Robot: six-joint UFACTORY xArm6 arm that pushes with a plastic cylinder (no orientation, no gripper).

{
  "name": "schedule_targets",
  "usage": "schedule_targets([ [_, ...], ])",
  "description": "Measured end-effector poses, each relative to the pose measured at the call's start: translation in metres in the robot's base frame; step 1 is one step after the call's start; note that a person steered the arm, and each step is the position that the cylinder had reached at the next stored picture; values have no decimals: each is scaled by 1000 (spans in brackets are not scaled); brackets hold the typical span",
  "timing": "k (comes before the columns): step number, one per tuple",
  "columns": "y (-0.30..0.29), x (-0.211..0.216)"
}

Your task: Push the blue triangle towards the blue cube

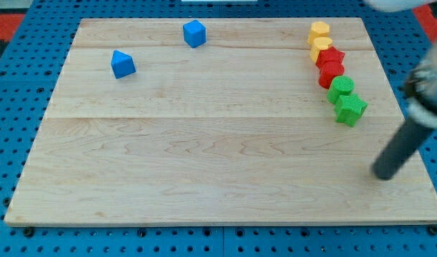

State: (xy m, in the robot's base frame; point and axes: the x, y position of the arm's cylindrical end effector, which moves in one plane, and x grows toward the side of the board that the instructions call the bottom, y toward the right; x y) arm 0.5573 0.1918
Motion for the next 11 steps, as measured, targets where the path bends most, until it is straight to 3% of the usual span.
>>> schedule_targets([
  [1,-98,-17],
  [3,-129,-27],
  [4,-210,-53],
  [5,-290,-41],
  [6,-394,-59],
  [7,-444,-127],
  [8,-440,-193],
  [9,-373,-209],
  [10,-351,-239],
  [11,-377,-277],
])
